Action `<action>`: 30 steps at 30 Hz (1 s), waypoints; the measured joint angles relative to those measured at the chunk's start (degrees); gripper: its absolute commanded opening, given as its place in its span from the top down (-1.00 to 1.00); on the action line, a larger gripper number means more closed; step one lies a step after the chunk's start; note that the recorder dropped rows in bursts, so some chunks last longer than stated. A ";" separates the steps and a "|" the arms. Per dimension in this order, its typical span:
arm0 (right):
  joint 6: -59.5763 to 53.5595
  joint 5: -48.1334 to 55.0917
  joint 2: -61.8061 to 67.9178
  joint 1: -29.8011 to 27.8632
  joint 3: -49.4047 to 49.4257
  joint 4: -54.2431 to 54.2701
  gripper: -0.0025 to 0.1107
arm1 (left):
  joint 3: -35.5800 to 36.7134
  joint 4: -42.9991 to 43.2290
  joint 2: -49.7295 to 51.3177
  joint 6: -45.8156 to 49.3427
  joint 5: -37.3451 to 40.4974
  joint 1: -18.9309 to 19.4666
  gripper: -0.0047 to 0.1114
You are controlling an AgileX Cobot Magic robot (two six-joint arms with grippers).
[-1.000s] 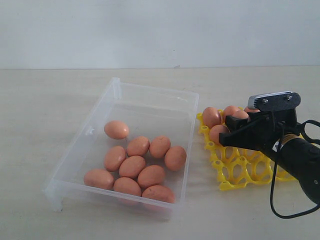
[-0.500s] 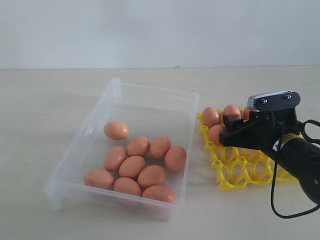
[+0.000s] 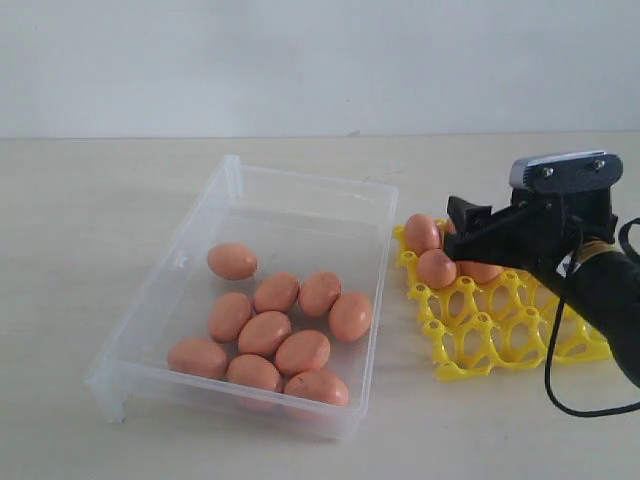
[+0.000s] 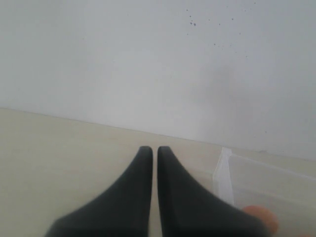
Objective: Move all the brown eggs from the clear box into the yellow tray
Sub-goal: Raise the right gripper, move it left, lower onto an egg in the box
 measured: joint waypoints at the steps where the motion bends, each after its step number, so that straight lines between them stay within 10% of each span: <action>1: 0.00 0.26 -1.24 0.00 0.00 0.00 -0.26 | 0.00 0.00 0.00 0.00 0.00 0.00 0.85; 6: 9.63 3.85 -9.82 0.00 -0.65 -11.66 0.15 | 0.00 0.00 0.00 0.00 0.00 0.00 0.85; 14: 48.79 42.50 -13.40 12.87 -24.17 -60.20 0.19 | 0.00 0.00 0.00 0.00 0.00 0.00 0.85; 30: 51.67 63.88 5.04 25.98 -44.34 -59.67 0.19 | 0.00 0.00 0.00 0.00 0.00 0.00 0.85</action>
